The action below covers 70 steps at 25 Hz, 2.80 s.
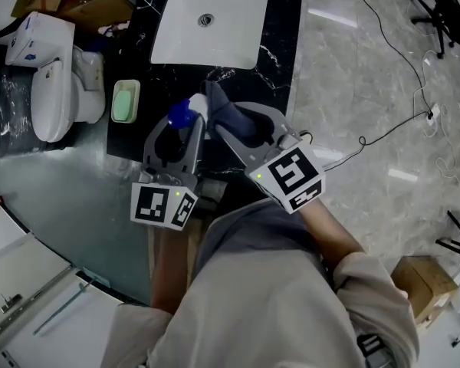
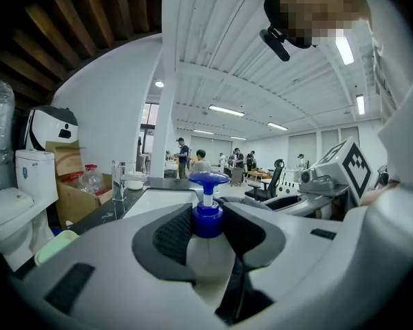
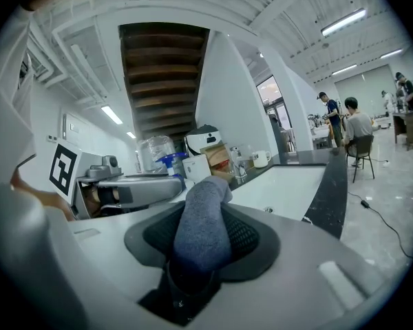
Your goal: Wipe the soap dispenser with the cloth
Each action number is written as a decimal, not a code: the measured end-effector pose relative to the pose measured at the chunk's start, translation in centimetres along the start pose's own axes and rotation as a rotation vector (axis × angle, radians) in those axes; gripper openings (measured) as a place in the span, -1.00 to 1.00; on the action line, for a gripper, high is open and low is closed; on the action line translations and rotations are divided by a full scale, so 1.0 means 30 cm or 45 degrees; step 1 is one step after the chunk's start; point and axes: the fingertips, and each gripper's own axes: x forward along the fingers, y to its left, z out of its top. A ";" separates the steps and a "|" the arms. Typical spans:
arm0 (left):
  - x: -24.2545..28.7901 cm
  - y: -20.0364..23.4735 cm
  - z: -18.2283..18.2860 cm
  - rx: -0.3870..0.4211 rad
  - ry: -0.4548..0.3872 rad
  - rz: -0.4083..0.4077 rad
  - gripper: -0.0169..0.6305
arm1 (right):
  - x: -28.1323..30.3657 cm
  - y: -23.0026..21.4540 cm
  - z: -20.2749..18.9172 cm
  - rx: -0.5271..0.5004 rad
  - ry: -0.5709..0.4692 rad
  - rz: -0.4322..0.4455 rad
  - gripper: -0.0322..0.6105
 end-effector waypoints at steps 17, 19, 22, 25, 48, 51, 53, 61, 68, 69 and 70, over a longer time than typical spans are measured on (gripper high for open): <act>-0.004 0.012 0.001 -0.049 -0.009 0.012 -0.53 | 0.047 -0.045 -0.098 0.055 0.083 -0.023 -0.47; -0.004 0.014 0.003 -0.050 -0.010 0.014 -0.52 | 0.056 -0.052 -0.119 0.062 0.106 -0.032 -0.47; 0.000 0.006 0.003 -0.032 -0.012 0.004 -0.53 | 0.066 -0.072 -0.164 0.088 0.149 -0.056 -0.47; -0.001 -0.004 0.002 -0.018 -0.011 -0.003 -0.52 | 0.072 -0.082 -0.209 0.107 0.190 -0.068 -0.47; -0.001 -0.012 -0.004 -0.018 -0.025 -0.025 -0.52 | 0.089 -0.099 -0.290 0.154 0.322 -0.078 -0.47; 0.000 -0.013 -0.002 -0.021 -0.028 -0.029 -0.52 | 0.085 -0.092 -0.281 0.158 0.316 -0.068 -0.47; 0.000 -0.011 -0.003 -0.022 -0.031 -0.032 -0.52 | 0.086 -0.086 -0.275 0.158 0.311 -0.063 -0.47; 0.001 -0.011 -0.003 -0.029 -0.041 -0.043 -0.52 | 0.079 -0.068 -0.256 0.148 0.304 -0.046 -0.47; 0.001 -0.010 -0.003 -0.036 -0.046 -0.053 -0.52 | 0.069 -0.048 -0.227 0.154 0.286 -0.018 -0.47; 0.001 -0.010 -0.003 -0.036 -0.047 -0.054 -0.52 | 0.067 -0.046 -0.223 0.149 0.285 -0.016 -0.47; 0.000 -0.011 -0.003 -0.037 -0.048 -0.056 -0.52 | 0.065 -0.044 -0.220 0.143 0.285 -0.013 -0.47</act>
